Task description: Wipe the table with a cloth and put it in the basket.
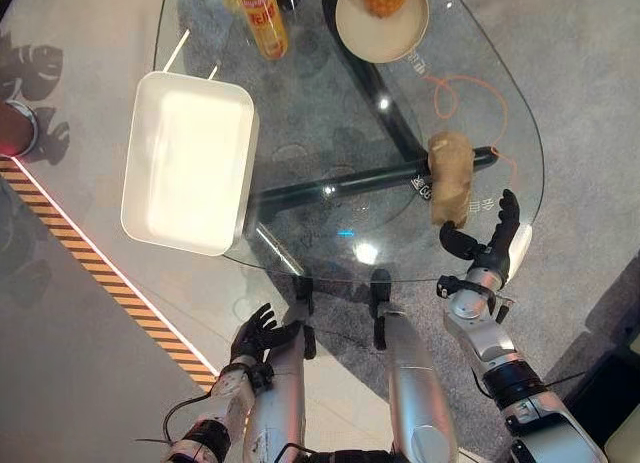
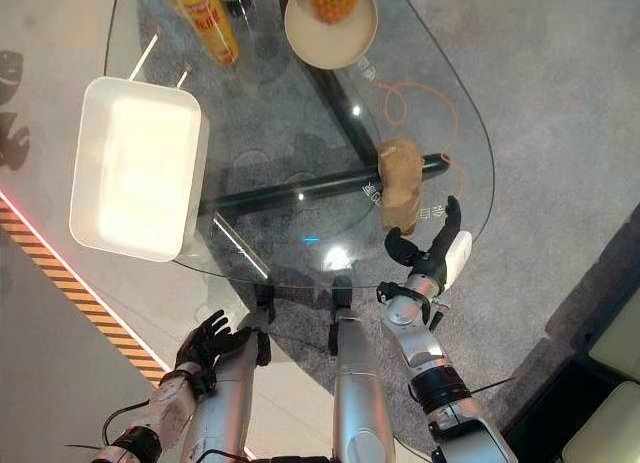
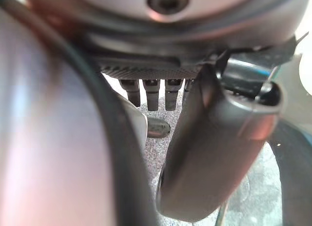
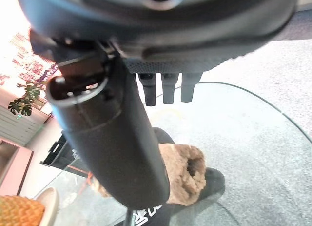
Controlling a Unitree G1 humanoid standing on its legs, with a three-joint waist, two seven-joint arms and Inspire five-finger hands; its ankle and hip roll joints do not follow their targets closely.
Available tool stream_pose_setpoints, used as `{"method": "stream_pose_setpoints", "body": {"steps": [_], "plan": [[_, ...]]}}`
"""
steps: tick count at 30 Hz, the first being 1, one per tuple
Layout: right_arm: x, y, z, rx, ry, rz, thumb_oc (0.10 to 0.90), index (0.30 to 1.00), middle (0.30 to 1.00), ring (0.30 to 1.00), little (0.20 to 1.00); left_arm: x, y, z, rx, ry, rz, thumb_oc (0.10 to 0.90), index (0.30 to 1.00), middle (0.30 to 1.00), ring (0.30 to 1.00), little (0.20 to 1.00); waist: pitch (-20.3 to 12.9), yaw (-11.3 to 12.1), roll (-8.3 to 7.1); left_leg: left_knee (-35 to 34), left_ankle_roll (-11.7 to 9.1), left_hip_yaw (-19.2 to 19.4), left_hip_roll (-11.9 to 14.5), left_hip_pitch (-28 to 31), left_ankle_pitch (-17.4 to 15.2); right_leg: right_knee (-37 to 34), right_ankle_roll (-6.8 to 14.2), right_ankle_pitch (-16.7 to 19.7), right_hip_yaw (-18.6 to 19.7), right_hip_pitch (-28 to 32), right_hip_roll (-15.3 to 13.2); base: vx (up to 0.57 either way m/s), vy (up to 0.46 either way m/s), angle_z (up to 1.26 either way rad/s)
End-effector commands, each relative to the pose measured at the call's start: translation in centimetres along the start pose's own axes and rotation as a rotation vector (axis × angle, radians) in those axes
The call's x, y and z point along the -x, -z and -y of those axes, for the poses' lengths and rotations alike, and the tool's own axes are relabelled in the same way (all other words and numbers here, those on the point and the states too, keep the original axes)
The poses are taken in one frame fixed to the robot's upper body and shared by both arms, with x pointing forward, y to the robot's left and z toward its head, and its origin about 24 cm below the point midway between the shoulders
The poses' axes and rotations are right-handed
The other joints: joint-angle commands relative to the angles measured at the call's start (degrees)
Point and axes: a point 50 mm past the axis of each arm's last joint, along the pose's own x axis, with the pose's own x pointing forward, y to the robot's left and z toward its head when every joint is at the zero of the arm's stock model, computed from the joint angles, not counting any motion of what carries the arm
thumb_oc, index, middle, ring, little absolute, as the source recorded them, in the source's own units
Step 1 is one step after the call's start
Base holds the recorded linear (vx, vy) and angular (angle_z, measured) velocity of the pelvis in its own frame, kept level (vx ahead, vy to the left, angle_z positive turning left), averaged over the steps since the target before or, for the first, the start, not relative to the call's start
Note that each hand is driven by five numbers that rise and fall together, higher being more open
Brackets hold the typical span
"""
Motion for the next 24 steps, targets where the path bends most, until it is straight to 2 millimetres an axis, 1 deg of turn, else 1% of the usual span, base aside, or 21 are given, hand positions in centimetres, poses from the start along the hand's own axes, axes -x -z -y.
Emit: {"method": "stream_pose_setpoints", "body": {"steps": [1,6,8,12,19,24], "plan": [[-0.8,-4.2,1.6,-0.092,0.114,0.188,0.800,0.900,0.900,0.900,0.900,0.6,1.3,1.8,0.055,0.047,-0.038,0.800,0.900,0.900,0.900,0.900,-0.72,-0.34,-0.47,7.56,2.68,1.18,-4.72,-3.25,-5.79,-8.28,-0.98,7.02,-3.74,0.71,1.97,0.00,0.000,0.00],[-1.1,-4.6,1.5,-0.111,0.119,0.184,0.800,0.900,0.900,0.900,0.900,0.7,1.6,1.7,0.064,0.045,-0.049,0.800,0.900,0.900,0.900,0.900,-0.72,-0.05,-0.22,7.80,2.63,1.14,-4.95,-5.56,-5.57,-8.65,-0.91,7.86,-3.88,-1.60,1.77,0.00,0.005,0.01],[-1.1,-4.9,1.4,-0.129,0.116,0.189,0.800,0.900,0.900,0.900,0.900,0.7,1.3,1.9,0.074,0.051,-0.036,0.800,0.900,0.900,0.900,0.900,-0.72,0.11,-0.04,8.44,2.67,1.11,-4.95,-7.36,-5.65,-8.44,-0.75,8.26,-3.79,-3.51,1.63,0.01,0.026,0.05],[-1.3,-5.4,1.4,-0.144,0.121,0.199,0.800,0.900,0.900,0.900,0.900,0.6,1.0,2.2,0.074,0.054,-0.026,0.800,0.900,0.900,0.900,0.900,-0.72,0.26,0.08,8.86,2.81,1.11,-4.97,-8.54,-5.65,-8.31,-0.67,8.55,-3.80,-4.77,1.54,0.01,0.013,0.05],[-1.6,-7.1,1.3,-0.200,0.164,0.228,0.800,0.900,0.900,0.900,0.900,0.5,0.5,2.7,0.075,0.062,-0.019,0.800,0.900,0.900,0.900,0.900,-0.72,0.77,0.43,9.23,2.84,0.91,-5.08,-11.26,-5.44,-8.25,-0.35,9.26,-3.67,-7.71,1.49,0.01,0.005,0.02],[-1.7,-7.1,1.3,-0.193,0.197,0.198,0.800,0.900,0.900,0.900,0.900,0.5,0.5,2.8,0.076,0.058,-0.018,0.800,0.900,0.900,0.900,0.900,-0.72,0.92,0.53,9.35,2.88,0.61,-5.23,-12.86,-5.33,-8.15,-0.26,9.56,-3.65,-9.49,1.43,0.02,0.006,0.06]]}}
